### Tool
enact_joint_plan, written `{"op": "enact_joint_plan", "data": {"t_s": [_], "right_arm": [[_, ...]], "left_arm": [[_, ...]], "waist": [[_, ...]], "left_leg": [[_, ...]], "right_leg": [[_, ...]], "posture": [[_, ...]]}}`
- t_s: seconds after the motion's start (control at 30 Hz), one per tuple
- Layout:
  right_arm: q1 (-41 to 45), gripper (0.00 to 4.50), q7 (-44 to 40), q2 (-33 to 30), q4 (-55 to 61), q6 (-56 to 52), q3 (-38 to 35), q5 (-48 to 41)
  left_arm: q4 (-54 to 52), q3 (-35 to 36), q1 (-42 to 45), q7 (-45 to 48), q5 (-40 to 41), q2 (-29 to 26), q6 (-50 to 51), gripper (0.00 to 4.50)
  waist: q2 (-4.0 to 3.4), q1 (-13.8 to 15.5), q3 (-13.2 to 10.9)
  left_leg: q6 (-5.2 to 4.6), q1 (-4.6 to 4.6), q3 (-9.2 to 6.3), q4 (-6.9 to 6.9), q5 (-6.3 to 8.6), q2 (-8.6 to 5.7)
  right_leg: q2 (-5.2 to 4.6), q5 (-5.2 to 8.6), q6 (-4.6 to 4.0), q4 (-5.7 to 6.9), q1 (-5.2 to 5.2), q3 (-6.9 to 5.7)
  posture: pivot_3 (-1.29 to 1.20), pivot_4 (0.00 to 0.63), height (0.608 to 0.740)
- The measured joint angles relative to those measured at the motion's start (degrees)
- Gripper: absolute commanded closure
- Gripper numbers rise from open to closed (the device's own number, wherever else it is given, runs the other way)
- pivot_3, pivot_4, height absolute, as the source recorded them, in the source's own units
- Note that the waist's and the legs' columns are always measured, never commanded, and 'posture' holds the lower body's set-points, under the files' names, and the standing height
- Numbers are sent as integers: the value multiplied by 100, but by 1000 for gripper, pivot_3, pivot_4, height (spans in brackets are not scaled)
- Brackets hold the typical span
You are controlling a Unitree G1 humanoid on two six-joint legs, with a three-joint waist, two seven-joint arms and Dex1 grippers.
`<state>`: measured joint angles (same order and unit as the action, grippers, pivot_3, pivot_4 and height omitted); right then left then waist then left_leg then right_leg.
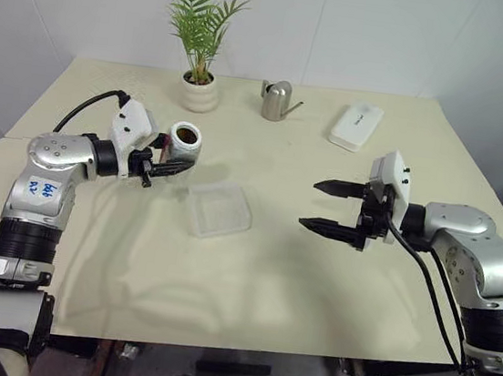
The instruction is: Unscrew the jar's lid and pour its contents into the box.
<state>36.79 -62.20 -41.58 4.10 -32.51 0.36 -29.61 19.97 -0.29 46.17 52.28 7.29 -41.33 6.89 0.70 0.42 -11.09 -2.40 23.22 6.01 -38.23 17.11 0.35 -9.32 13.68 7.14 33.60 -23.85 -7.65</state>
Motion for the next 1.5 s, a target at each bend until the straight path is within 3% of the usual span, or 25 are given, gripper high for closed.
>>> {"op": "enact_joint_plan", "data": {"t_s": [0.13, 0.3, 0.43, 0.53, 0.6, 0.8, 1.07, 1.23, 1.3, 1.37, 1.43, 1.5], "right_arm": [[-111, 33, 132, 6, 10, 1, -103, -9], [-260, 33, 292, 37, 34, -3, -177, -24], [-405, 33, 385, 42, 79, -5, -305, -76], [-479, 33, 460, 96, 176, -20, -315, -119], [-489, 33, 503, 135, 271, -27, -317, -147], [-587, 33, 656, 270, 401, -74, -333, -260], [-596, 33, 701, 311, 453, -120, -334, -318], [-595, 33, 667, 343, 452, -121, -330, -344], [-595, 33, 621, 343, 452, -122, -329, -364], [-597, 33, 564, 342, 452, -123, -328, -374], [-600, 33, 520, 342, 453, -123, -322, -384], [-615, 33, 481, 341, 450, -123, -321, -385]], "left_arm": [[415, -365, 76, -941, -1049, 4, -953, 2572], [975, -1014, 600, -3594, -3318, -228, -3379, 2572], [1166, -1818, 815, -5602, -5299, -680, -4384, 2572], [1222, -2696, 881, -7385, -7061, -896, -4342, 2572], [1273, -3088, 927, -8164, -7787, -908, -4202, 2572], [1483, -3659, 1143, -9796, -9043, -855, -3304, 2572], [1449, -3685, 1143, -10134, -9155, -923, -3118, 2572], [1406, -3537, 1111, -9727, -8523, -993, -3630, 2572], [1404, -3313, 1029, -9289, -7890, -1113, -4034, 2572], [1468, -2903, 857, -8393, -6707, -1132, -4489, 2572], [1428, -2332, 463, -6960, -4960, -1037, -4601, 2572], [1223, -1677, -90, -5525, -3090, -795, -4071, 2572]], "waist": [[1, -21, -1], [4, -4, -2], [4, -15, -2], [4, -28, -2], [4, -24, -2], [5, -23, -2], [5, -29, -2], [6, -33, -1], [6, -41, -1], [5, -56, -1], [5, -70, -1], [4, -77, 0]], "left_leg": [[-1, 2, 7, 1, 1, -20], [-3, 0, 3, -1, 0, -13], [-8, -4, 14, 3, 2, -8], [-8, -1, 19, 4, 2, -3], [-10, 3, 22, 4, 1, -2], [-16, 7, 25, 3, 3, 0], [-15, 6, 28, -2, 3, 3], [-15, 5, 35, -10, 3, 9], [-15, 5, 37, -13, 3, 12], [-14, -2, 46, -16, 4, 17], [-12, -6, 52, -24, 5, 22], [-6, -6, 56, -48, 9, 33]], "right_leg": [[0, 1, 2, -5, 0, -6], [-12, -2, 7, -8, 2, -4], [-14, -3, 10, -7, 0, 2], [-13, -2, 11, -5, -7, 1], [-13, -2, 12, 3, -14, 3], [-14, -1, 13, 7, -19, 3], [-14, -1, 13, 10, -19, 2], [-15, -1, 13, 11, -19, 2], [-15, -1, 13, 12, -20, 1], [-19, 0, 12, 15, -20, 0], [-19, 1, 10, 19, -21, 0], [-15, 3, 6, 31, -22, -2]], "posture": [[0, 150, 740], [0, 150, 740], [0, 150, 740], [0, 150, 740], [0, 150, 740], [0, 150, 740], [0, 150, 740], [0, 150, 740], [0, 150, 740], [0, 150, 740], [0, 150, 740], [0, 150, 740]]}}
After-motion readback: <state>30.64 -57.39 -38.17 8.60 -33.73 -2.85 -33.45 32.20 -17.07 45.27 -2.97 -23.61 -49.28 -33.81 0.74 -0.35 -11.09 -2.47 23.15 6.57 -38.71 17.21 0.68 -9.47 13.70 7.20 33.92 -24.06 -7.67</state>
